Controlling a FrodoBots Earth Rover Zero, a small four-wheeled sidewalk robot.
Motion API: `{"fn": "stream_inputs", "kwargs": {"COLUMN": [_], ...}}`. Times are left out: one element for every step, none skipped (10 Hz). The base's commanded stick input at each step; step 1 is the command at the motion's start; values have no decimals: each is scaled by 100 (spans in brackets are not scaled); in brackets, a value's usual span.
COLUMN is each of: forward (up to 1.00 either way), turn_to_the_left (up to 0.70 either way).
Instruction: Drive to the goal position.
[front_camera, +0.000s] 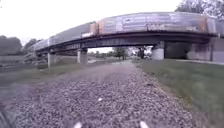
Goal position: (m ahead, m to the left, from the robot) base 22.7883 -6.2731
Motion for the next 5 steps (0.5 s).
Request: {"fn": "stream_inputs", "kwargs": {"forward": [70,70,70,70,70], "turn_to_the_left": [0,0,0,0,0]}}
